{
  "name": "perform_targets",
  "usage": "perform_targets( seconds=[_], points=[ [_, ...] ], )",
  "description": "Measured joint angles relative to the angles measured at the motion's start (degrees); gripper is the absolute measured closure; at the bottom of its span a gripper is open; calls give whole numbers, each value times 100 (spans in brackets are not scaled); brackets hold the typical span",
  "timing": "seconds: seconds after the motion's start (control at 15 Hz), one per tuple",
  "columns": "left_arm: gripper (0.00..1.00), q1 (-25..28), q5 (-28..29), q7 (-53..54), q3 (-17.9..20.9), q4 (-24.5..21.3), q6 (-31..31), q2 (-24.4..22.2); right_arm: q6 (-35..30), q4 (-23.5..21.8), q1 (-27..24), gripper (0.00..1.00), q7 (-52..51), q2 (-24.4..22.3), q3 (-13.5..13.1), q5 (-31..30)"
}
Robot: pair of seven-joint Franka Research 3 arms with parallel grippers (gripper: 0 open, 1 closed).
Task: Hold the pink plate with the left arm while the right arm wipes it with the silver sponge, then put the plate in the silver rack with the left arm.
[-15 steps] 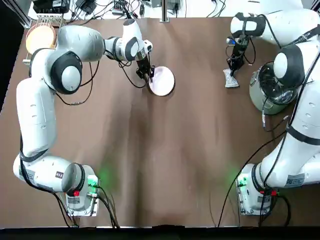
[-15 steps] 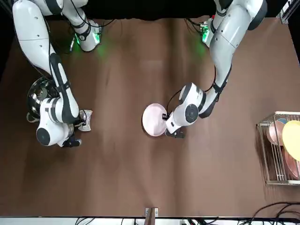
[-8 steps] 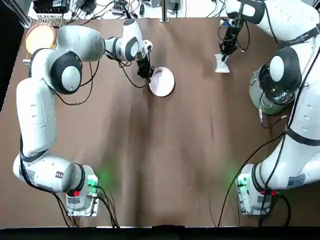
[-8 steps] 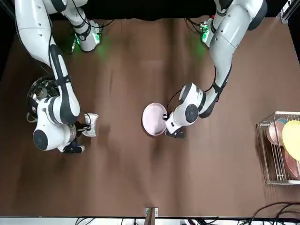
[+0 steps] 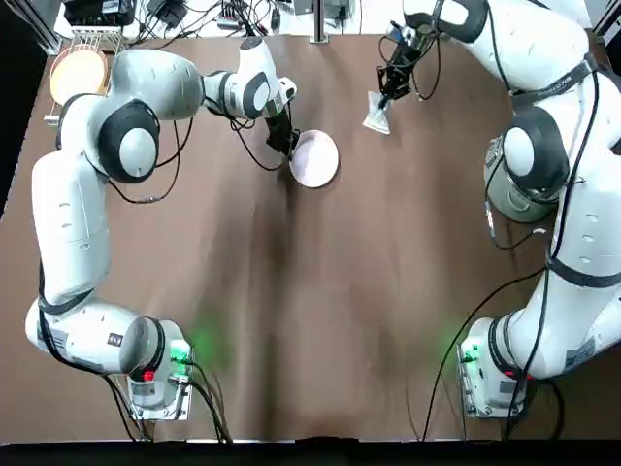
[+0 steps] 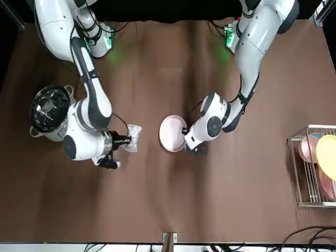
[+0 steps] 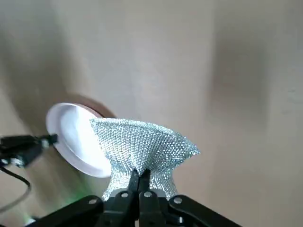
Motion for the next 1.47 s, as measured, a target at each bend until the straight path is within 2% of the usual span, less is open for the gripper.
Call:
perform_targets(
  seconds=[0.33,0.67,1.0,1.47],
  points=[
    [97,0,4,0,0,0,4,0,883,-25,646,99,419,123,3,403],
    [97,0,6,0,-1,0,5,0,1588,-39,1248,99,532,541,2,1129],
    [97,0,6,0,0,0,5,0,1919,-43,1732,99,935,922,2,1197],
    [97,0,6,-56,0,0,6,0,2411,29,1997,99,954,1261,1,1240]
  ],
)
